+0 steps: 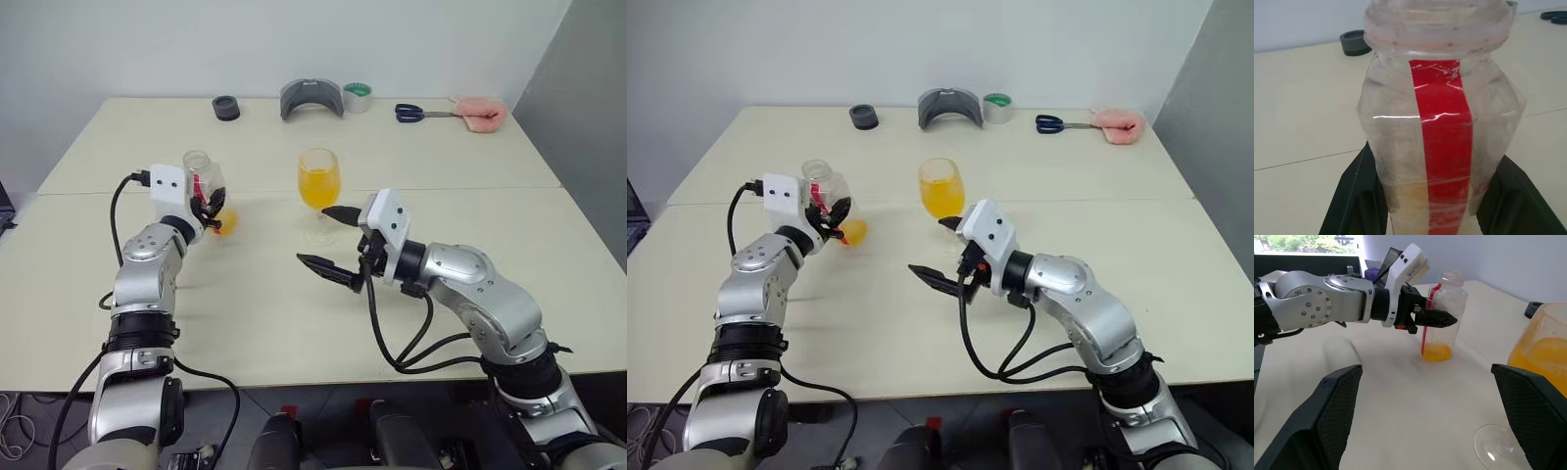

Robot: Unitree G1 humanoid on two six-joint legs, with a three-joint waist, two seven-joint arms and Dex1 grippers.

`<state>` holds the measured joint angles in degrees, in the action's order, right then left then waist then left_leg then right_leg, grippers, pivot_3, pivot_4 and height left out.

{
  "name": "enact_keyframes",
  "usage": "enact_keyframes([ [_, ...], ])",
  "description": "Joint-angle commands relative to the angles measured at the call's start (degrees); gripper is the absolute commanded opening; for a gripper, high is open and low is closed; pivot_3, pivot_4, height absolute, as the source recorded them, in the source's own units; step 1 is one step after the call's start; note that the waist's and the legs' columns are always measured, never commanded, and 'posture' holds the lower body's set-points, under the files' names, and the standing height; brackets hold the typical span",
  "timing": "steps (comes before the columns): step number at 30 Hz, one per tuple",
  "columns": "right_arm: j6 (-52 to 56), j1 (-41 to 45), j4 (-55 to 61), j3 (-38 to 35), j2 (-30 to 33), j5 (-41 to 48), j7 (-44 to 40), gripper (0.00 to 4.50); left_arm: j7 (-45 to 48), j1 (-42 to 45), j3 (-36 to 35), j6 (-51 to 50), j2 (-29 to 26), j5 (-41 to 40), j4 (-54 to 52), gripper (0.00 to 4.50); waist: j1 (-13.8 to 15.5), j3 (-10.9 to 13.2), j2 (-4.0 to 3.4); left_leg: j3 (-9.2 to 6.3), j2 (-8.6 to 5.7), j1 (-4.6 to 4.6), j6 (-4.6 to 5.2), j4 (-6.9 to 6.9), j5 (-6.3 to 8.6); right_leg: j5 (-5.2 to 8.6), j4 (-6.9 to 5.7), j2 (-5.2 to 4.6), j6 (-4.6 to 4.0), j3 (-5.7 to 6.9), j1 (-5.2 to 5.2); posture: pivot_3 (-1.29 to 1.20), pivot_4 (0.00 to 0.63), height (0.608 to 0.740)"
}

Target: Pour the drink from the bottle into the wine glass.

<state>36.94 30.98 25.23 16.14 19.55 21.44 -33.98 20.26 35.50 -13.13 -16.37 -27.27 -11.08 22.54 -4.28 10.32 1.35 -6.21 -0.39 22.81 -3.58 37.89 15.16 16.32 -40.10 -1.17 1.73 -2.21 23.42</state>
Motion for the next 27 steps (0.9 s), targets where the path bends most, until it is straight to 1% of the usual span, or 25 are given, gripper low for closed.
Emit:
enact_keyframes([
  [1,-0.6,1.8,0.7,0.3,-0.8,-0.2,-0.5,4.50,-1.2,-0.8,-2.0,-0.1,0.3,-1.2,-0.4,2.53,0.0,0.0,0.00,-0.01,0.01,-0.01,0.00,0.00,0.00,0.00,0.00,0.00,0.00,0.01,0.00,0.00,0.150,0.740],
  [7,-0.3,2.0,0.7,0.2,-1.1,0.0,-0.4,4.50,-0.9,-1.4,-2.1,0.1,0.1,-2.0,-0.3,4.35,0.2,0.0,0.00,-0.04,0.00,0.02,0.01,-0.01,0.01,0.00,0.01,0.00,0.00,0.03,0.00,0.00,0.150,0.740],
  [8,-0.1,2.0,0.8,0.1,-1.0,0.0,-0.4,4.50,-0.7,-1.6,-2.0,0.1,0.1,-2.0,-0.5,4.43,0.3,0.0,0.00,-0.03,0.00,0.02,0.01,-0.01,0.01,0.00,0.01,-0.01,0.00,0.03,0.00,0.00,0.150,0.740],
  [16,-1.2,-0.8,0.6,0.1,-0.2,-0.4,-0.6,4.50,0.4,-6.1,-1.0,2.2,0.8,-1.7,-4.9,4.43,0.5,0.0,0.01,-0.01,0.01,0.01,0.01,-0.02,0.01,0.00,0.03,-0.01,0.00,0.01,0.00,0.00,0.150,0.740],
  [21,-8.7,-8.2,-1.2,0.3,1.4,-4.8,-0.3,4.50,-1.1,-13.0,-1.8,3.0,1.9,-1.7,-13.0,4.43,1.0,0.0,0.03,0.02,0.03,0.02,0.00,-0.03,0.02,0.00,0.08,-0.08,0.00,-0.06,0.00,0.00,0.150,0.740],
  [27,-17.8,-15.9,-5.6,-4.1,-1.8,-9.3,6.4,4.50,-5.7,-19.8,-2.4,0.4,4.3,-1.4,-22.5,4.43,1.1,-0.1,0.08,0.04,0.04,0.01,0.01,-0.03,0.03,0.00,0.09,-0.06,0.01,-0.06,-0.02,0.00,0.150,0.740],
])
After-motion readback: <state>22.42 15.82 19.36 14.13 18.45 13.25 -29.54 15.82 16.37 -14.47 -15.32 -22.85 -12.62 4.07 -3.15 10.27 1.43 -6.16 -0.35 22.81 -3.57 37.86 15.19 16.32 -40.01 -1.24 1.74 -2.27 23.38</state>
